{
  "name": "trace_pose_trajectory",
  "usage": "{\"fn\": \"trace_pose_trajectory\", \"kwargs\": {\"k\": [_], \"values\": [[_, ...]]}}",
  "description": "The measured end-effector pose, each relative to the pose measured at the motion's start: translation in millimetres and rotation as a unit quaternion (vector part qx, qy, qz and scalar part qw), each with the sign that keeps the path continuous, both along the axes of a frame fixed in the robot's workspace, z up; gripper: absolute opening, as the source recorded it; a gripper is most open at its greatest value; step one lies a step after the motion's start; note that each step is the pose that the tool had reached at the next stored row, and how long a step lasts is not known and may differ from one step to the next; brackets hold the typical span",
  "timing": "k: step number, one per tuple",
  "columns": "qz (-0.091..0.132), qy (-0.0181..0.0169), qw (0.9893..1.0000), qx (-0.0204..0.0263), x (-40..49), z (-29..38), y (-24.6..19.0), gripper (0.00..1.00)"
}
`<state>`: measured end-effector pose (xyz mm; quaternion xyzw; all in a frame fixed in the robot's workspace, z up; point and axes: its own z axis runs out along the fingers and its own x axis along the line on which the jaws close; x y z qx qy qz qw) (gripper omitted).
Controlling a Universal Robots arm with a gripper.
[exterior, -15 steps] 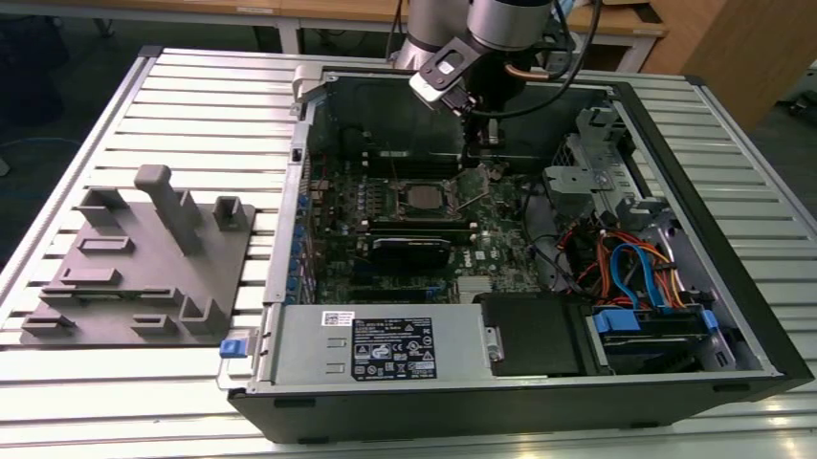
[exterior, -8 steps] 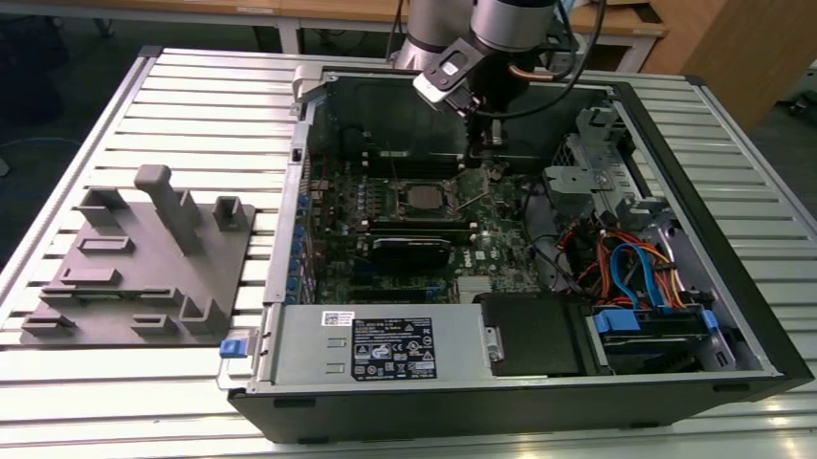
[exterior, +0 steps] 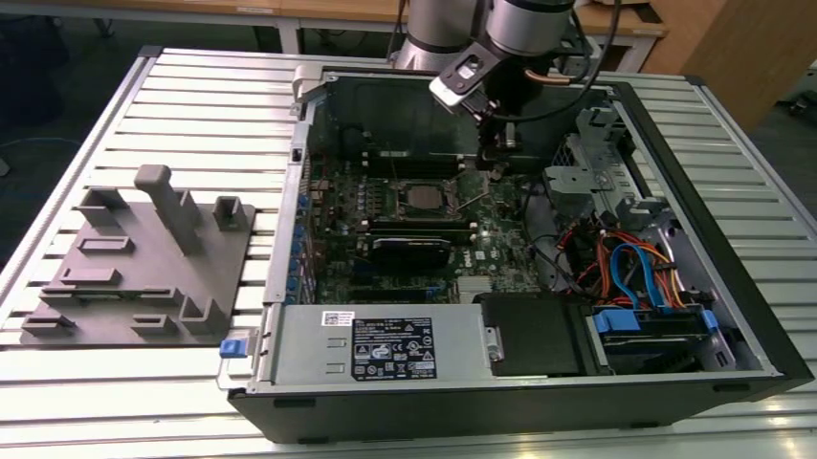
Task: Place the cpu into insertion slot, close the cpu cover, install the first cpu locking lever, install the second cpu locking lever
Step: 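Close the cpu cover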
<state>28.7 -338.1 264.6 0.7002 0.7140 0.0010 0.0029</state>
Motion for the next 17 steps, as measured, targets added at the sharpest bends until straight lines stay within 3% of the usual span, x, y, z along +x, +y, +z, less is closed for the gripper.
{"fn": "trace_pose_trajectory", "kwargs": {"k": [11, 17], "values": [[-0.005, 0.0, 1.0, -0.0001, 23.0, -8.4, 0.2, 0.1], [-0.007, 0.0, 1.0, 0.0, 27.0, -17.1, 0.2, 0.1]]}}
